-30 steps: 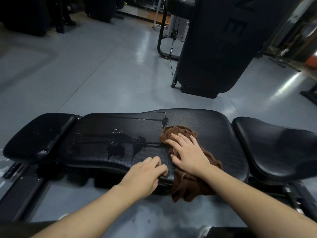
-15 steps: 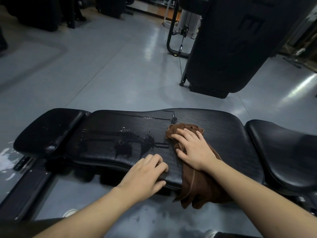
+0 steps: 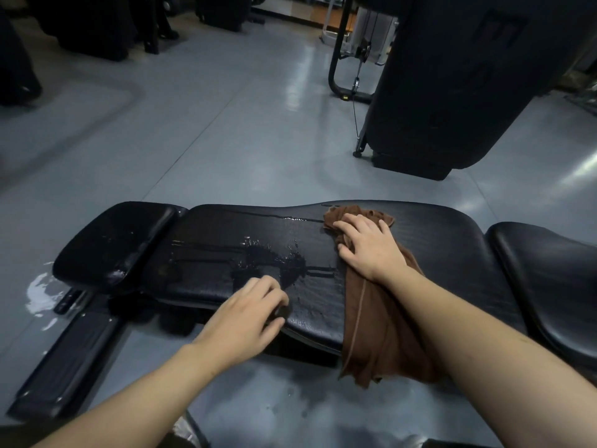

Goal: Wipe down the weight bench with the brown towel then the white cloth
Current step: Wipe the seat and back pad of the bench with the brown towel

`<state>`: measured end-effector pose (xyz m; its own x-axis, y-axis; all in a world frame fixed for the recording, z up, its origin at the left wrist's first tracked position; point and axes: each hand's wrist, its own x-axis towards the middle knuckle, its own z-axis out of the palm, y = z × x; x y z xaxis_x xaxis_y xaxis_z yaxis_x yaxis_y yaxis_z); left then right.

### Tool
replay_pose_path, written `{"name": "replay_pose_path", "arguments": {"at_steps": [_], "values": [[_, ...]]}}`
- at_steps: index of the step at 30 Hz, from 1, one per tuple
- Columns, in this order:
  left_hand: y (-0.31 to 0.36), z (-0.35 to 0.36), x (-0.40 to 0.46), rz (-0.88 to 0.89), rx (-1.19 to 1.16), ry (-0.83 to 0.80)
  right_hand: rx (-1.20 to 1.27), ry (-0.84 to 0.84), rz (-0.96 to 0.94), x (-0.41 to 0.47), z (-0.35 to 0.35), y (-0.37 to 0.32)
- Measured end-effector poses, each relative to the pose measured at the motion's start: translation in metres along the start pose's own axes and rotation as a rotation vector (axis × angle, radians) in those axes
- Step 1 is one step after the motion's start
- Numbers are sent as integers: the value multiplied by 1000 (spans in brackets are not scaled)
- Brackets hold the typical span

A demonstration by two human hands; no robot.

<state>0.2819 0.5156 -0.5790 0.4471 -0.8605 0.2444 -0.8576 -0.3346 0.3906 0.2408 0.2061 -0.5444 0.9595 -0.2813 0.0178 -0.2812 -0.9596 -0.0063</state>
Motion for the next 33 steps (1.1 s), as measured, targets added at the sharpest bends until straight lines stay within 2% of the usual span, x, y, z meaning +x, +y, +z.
{"name": "replay_pose_path", "arguments": {"at_steps": [3,8,11,17,27,33], "values": [[-14,-5,-4,-98,41,49,-14,10,7,-9,2,-5],[-31,-16,-9,-374,67,126,-18,-10,-23,-34,3,-19],[-43,-24,-15,-523,71,93,-16,-10,-58,-51,4,-27],[-68,-27,-37,-707,23,21,-14,-8,-133,-76,8,-39],[-70,-15,-43,-684,60,61,-9,-16,-168,-79,12,-37],[-74,-11,-43,-673,81,79,21,-41,-199,-49,7,-30]]}}
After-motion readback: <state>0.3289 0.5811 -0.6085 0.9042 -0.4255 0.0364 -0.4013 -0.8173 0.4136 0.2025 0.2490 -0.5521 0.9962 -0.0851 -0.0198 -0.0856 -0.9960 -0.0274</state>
